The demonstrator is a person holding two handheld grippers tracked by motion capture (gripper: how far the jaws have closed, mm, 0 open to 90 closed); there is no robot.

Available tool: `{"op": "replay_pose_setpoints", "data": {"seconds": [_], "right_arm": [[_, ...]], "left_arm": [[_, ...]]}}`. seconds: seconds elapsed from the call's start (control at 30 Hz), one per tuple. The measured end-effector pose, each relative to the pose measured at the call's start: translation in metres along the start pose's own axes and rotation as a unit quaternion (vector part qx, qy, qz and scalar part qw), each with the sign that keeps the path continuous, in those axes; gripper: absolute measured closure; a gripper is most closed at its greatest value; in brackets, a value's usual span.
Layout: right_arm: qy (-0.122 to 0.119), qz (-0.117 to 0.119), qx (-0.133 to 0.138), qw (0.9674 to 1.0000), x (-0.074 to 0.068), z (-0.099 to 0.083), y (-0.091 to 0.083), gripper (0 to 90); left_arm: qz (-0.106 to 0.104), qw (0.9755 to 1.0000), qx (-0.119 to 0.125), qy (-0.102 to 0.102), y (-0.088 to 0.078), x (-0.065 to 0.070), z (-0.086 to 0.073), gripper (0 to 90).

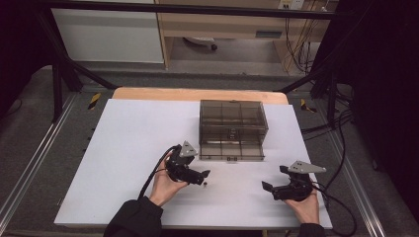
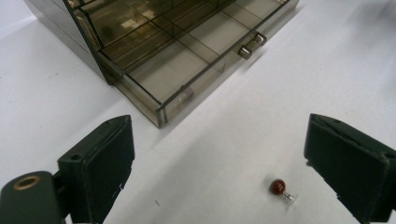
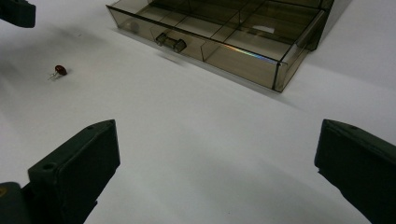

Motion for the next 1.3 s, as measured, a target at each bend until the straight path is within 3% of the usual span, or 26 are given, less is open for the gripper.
{"op": "replay_pose_setpoints", "data": {"seconds": [0.2, 0.63, 1.07, 1.3], "right_arm": [[-0.001, 0.0, -0.001, 1.0, 0.0, 0.0, 0.0, 0.7], [-0.001, -0.001, 0.0, 1.0, 0.0, 0.0, 0.001, 0.7], [0.0, -0.001, 0.0, 1.0, 0.0, 0.0, 0.001, 0.7], [0.0, 0.0, -0.001, 1.0, 0.0, 0.0, 0.0, 0.7]], "left_arm": [[0.006, 0.9999, -0.011, 0.007, -0.003, 0.008, -0.009, 5.0], [-0.001, 0.9996, -0.024, 0.012, 0.0, 0.026, -0.023, 8.0], [0.007, 0.9992, -0.04, 0.005, 0.012, 0.037, -0.031, 31.5], [-0.007, 0.999, -0.043, -0.008, 0.013, 0.037, -0.033, 47.1]]}}
Point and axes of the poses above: each handheld gripper's, and its own axes: y roughly forward along the jaws, z roughly out of its top, x roughly to its right, the point moved 5 cm from there along y, roughly forward along the jaws, and after that the axes turned 2 degrees about -x, right-handed, at the moved point
